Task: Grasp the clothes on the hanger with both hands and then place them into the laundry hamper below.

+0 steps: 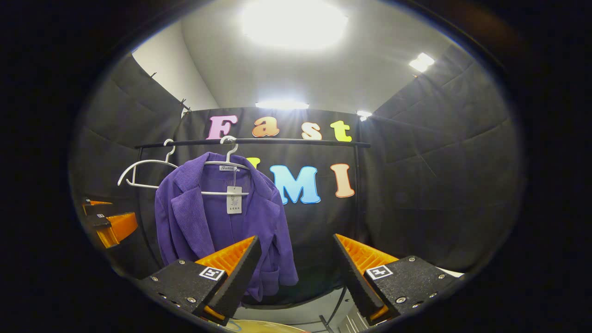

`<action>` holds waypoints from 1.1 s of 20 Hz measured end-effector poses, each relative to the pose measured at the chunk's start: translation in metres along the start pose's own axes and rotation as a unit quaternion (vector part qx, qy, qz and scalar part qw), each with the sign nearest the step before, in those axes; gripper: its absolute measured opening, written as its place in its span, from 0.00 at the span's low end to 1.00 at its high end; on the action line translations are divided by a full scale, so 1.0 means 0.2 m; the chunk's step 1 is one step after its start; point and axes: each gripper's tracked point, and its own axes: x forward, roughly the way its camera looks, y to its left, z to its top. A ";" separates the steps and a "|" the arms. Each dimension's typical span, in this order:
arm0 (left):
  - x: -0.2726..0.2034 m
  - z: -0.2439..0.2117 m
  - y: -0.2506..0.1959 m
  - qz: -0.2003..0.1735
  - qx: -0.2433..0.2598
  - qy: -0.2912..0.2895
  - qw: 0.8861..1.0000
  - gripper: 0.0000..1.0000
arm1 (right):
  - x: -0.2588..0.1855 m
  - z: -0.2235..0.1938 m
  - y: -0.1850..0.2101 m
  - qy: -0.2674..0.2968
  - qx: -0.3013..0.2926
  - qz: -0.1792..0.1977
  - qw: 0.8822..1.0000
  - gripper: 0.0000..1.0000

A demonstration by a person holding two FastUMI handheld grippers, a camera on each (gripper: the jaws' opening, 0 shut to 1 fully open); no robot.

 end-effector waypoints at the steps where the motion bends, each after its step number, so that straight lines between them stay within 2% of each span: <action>1: 0.04 0.02 -0.03 -0.001 -0.003 -0.003 1.000 0.94 | 0.05 0.01 0.01 -0.002 0.003 0.006 1.000 0.95; 7: 0.26 0.15 -0.17 0.010 -0.013 -0.020 1.000 0.92 | 0.35 0.09 0.07 -0.015 0.014 0.051 0.999 0.95; 8: 0.29 0.17 -0.18 0.015 -0.013 -0.022 1.000 0.94 | 0.40 0.10 0.08 -0.016 0.019 0.060 0.998 0.95; 10: 0.36 0.19 -0.23 0.021 -0.017 -0.026 0.999 0.94 | 0.50 0.13 0.12 -0.019 0.032 0.086 0.996 0.95; 11: 0.40 0.19 -0.26 0.023 -0.017 -0.027 0.999 0.94 | 0.56 0.12 0.14 -0.018 0.037 0.096 0.995 0.95; 12: 0.44 0.19 -0.28 0.026 -0.015 -0.027 0.999 0.89 | 0.62 0.12 0.15 -0.016 0.040 0.104 0.994 0.95; 13: 0.49 0.18 -0.30 0.031 -0.011 -0.026 0.999 0.94 | 0.68 0.11 0.15 -0.014 0.042 0.109 0.993 0.95; 14: 0.54 0.18 -0.30 0.036 -0.007 -0.025 0.999 0.94 | 0.73 0.10 0.16 -0.013 0.044 0.115 0.992 0.95; 16: 0.62 0.17 -0.32 0.048 -0.003 -0.024 0.999 0.89 | 0.83 0.09 0.19 -0.012 0.048 0.129 0.990 0.95; 20: 0.77 0.09 -0.38 0.061 -0.005 -0.013 0.998 0.94 | 1.02 0.03 0.24 -0.002 0.056 0.154 0.986 0.95; 22: 0.84 0.06 -0.38 0.071 -0.012 -0.011 0.997 0.89 | 1.09 -0.02 0.28 0.012 0.062 0.169 0.983 0.94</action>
